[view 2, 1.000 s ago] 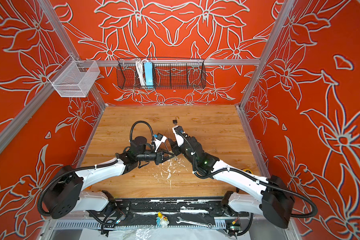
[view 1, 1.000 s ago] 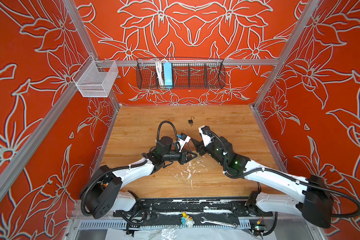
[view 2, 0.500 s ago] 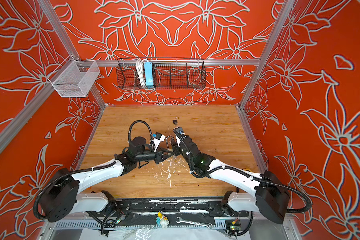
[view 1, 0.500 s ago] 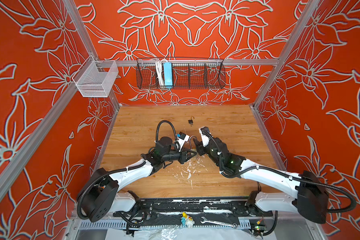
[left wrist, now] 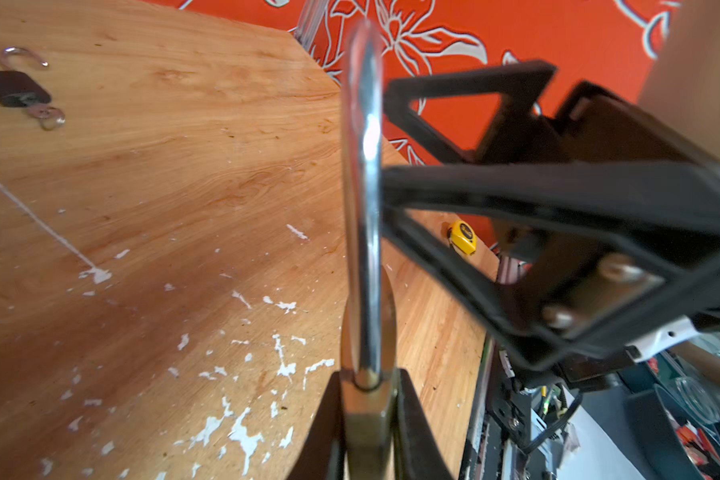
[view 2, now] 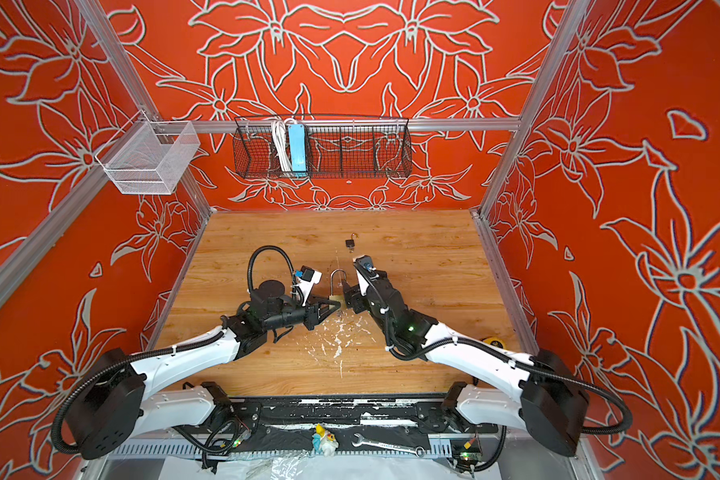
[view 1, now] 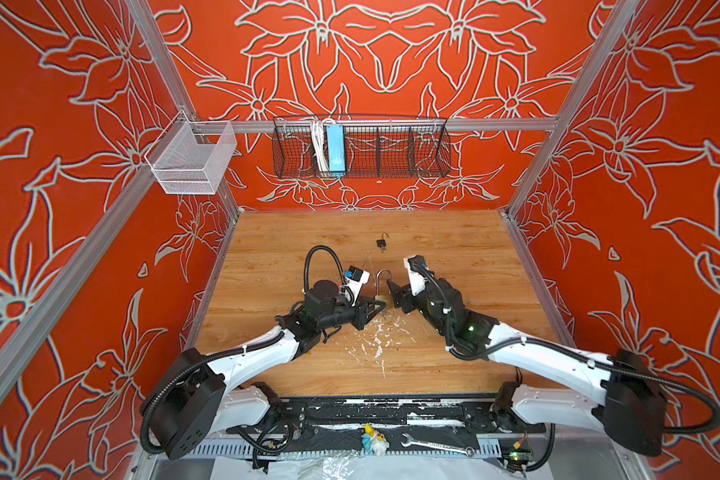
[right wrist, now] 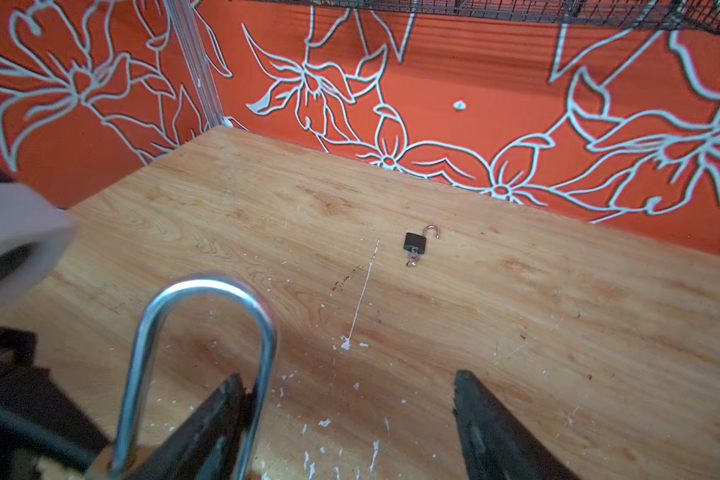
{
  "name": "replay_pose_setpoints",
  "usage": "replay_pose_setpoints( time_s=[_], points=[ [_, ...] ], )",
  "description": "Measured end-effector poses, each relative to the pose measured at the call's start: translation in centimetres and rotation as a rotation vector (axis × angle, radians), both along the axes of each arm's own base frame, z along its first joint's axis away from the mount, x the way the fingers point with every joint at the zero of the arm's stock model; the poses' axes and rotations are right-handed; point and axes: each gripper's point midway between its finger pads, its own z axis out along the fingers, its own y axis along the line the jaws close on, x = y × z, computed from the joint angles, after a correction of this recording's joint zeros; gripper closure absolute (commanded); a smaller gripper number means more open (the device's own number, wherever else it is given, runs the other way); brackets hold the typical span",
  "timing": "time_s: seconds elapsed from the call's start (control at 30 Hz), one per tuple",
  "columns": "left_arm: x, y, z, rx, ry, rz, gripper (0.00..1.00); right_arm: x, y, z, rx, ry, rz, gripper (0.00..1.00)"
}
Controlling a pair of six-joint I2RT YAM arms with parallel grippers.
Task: Unlock with the key
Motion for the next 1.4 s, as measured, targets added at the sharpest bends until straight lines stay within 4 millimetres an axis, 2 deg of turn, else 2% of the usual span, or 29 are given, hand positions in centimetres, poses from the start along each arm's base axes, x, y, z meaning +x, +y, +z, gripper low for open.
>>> replay_pose_setpoints(
  time_s=[0.1, 0.2, 0.27, 0.43, 0.53, 0.7, 0.83, 0.9, 1.13, 1.4],
  points=[
    [1.3, 1.0, -0.5, -0.001, 0.047, 0.108, 1.00, -1.6, -1.3, 1.3, 0.054, -0.035, 0.024, 0.23],
    [2.5, 2.0, -0.6, -0.034, 0.104, 0.213, 1.00, -2.5, -0.9, 1.5, 0.085, -0.044, 0.084, 0.26],
    [3.0, 2.4, -0.7, -0.068, 0.149, 0.265, 1.00, -2.7, -0.1, 0.3, 0.069, -0.016, 0.123, 0.28],
    [3.4, 3.0, -1.1, -0.111, 0.240, 0.343, 1.00, -2.8, 2.8, -4.6, -0.021, 0.103, 0.210, 0.32],
    [3.4, 3.1, -1.3, -0.124, 0.275, 0.368, 1.00, -3.1, 4.2, -6.3, -0.057, 0.149, 0.245, 0.34],
    [3.5, 3.2, -1.5, -0.138, 0.304, 0.394, 1.00, -3.1, 6.0, -5.8, -0.055, 0.145, 0.274, 0.35],
    [3.5, 3.1, -1.8, -0.145, 0.325, 0.403, 1.00, -2.9, 7.2, -5.8, -0.067, 0.147, 0.279, 0.43],
    [3.5, 3.1, -1.8, -0.147, 0.330, 0.407, 1.00, -2.8, 7.6, -5.8, -0.078, 0.147, 0.275, 0.44],
    [3.6, 3.2, -1.8, -0.152, 0.332, 0.424, 1.00, -2.3, 8.0, -6.9, -0.129, 0.177, 0.249, 0.52],
    [3.7, 3.4, -2.0, -0.148, 0.333, 0.434, 1.00, -1.7, 8.6, -7.9, -0.173, 0.197, 0.224, 0.69]
  ],
)
